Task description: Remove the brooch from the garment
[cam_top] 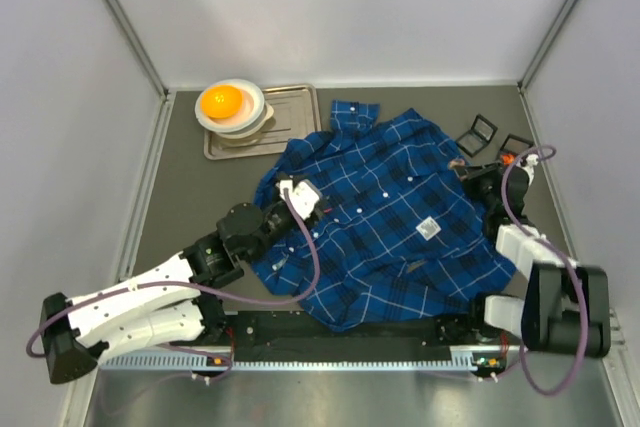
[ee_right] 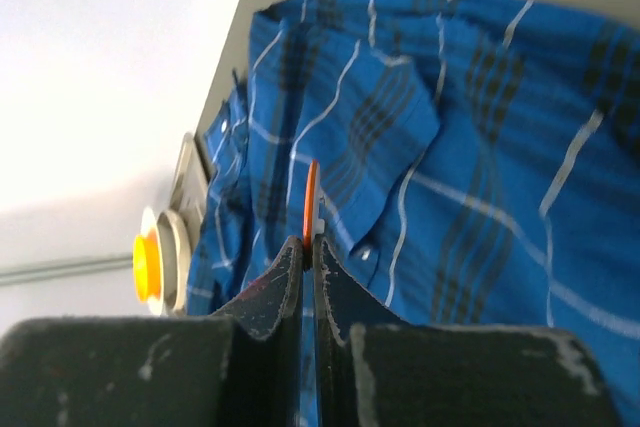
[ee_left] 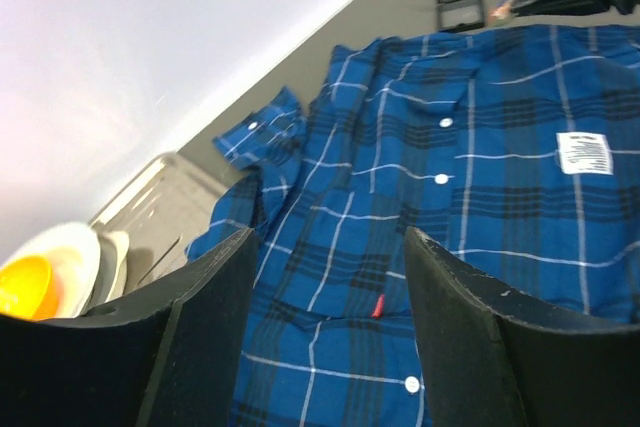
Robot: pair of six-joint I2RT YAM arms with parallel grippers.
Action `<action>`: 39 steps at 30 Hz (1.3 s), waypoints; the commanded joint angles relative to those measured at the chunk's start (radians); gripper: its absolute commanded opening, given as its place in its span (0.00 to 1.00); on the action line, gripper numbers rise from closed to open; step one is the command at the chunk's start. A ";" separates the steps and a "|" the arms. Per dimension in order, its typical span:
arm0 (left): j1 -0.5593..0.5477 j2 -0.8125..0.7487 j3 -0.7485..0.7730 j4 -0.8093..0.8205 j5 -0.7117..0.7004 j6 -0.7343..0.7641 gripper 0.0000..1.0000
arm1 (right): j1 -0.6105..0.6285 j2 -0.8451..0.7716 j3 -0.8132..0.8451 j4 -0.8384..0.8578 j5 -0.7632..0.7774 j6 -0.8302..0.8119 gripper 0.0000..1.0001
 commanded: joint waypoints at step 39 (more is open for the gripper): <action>0.107 -0.040 -0.078 0.179 -0.095 -0.009 0.72 | -0.085 0.837 0.371 0.672 0.179 0.025 0.00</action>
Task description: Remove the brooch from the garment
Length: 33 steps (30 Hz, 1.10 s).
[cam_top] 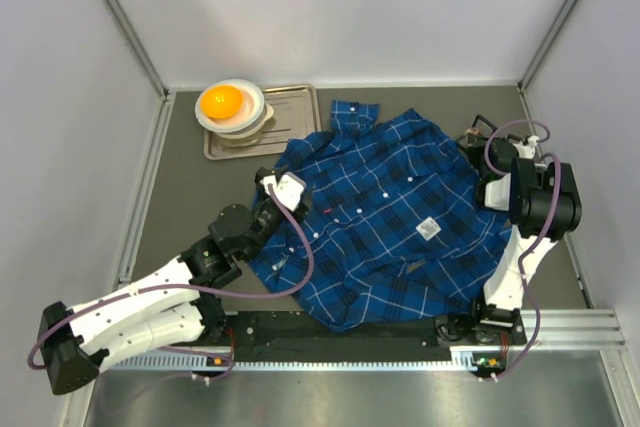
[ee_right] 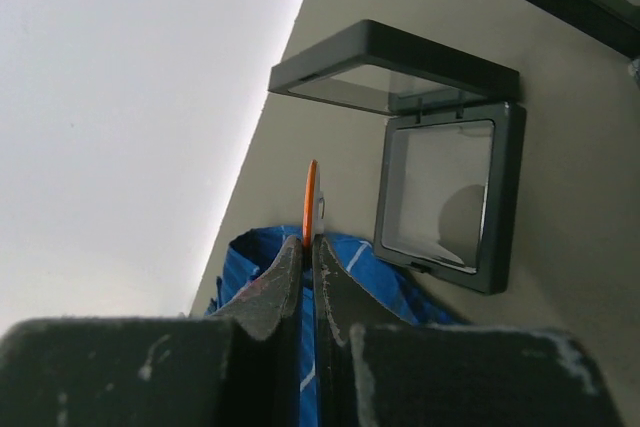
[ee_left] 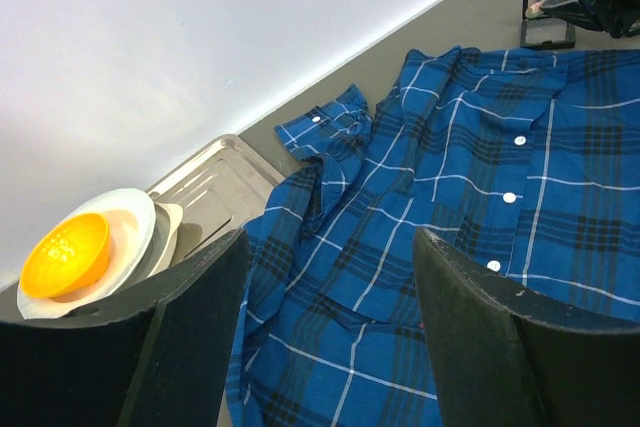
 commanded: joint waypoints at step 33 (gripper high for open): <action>0.003 0.001 -0.007 0.072 -0.009 0.006 0.72 | -0.012 0.049 0.108 -0.121 0.046 -0.006 0.05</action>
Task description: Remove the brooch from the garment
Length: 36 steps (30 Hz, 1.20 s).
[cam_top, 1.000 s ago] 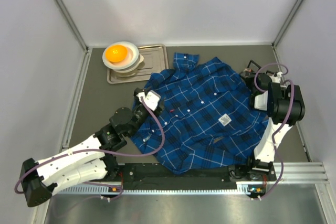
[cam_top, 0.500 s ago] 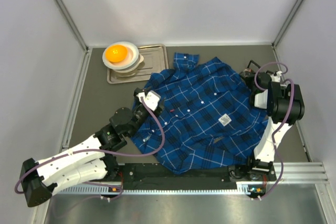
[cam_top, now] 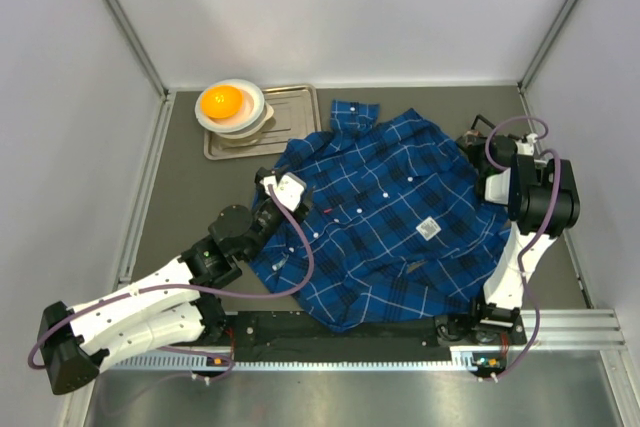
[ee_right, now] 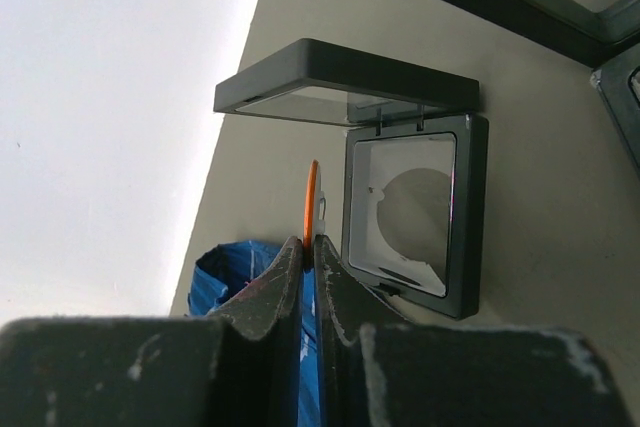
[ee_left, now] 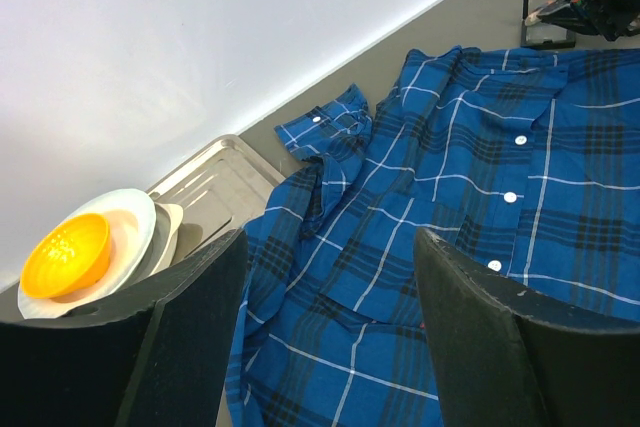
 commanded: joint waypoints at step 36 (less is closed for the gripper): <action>0.003 0.001 -0.006 0.069 -0.006 0.005 0.72 | -0.010 0.024 0.067 -0.055 0.031 -0.001 0.09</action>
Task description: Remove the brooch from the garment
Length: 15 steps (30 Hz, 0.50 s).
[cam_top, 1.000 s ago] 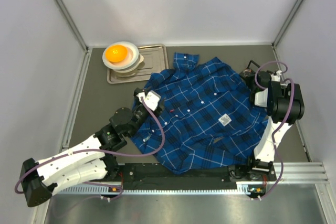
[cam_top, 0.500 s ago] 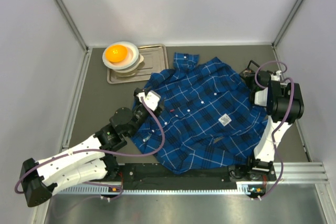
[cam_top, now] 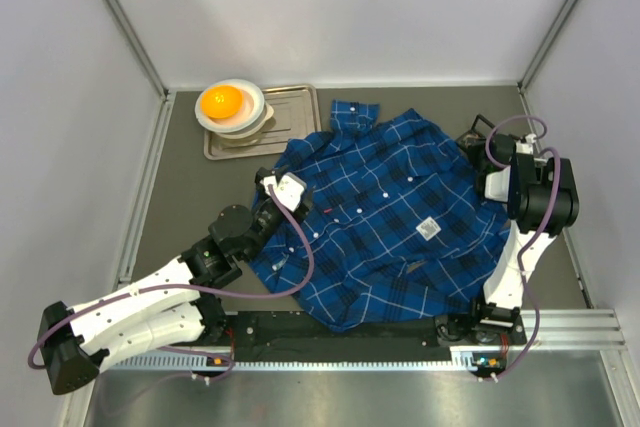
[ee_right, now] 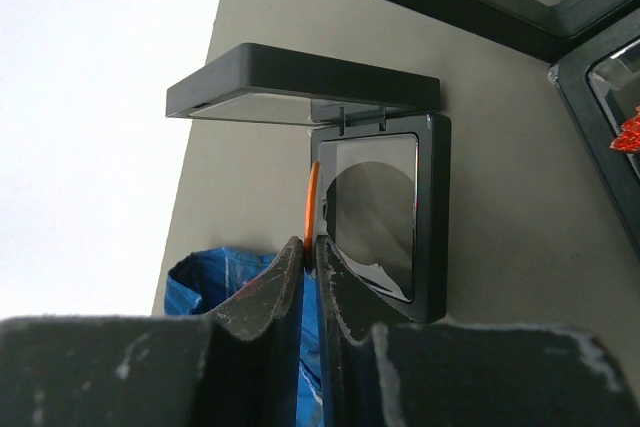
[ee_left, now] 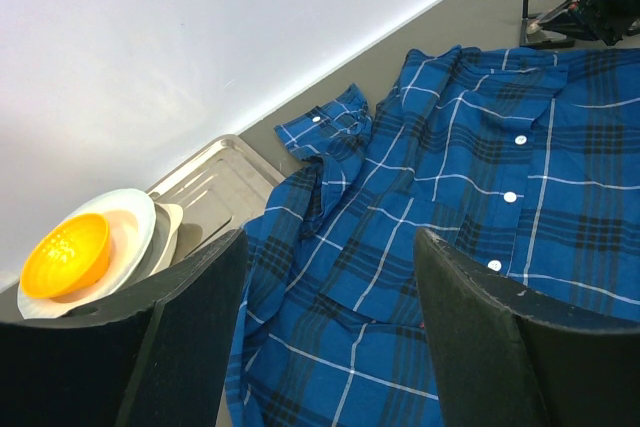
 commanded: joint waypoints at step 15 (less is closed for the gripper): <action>0.002 -0.002 -0.005 0.070 -0.003 0.001 0.72 | -0.010 0.000 0.027 0.032 0.021 -0.002 0.17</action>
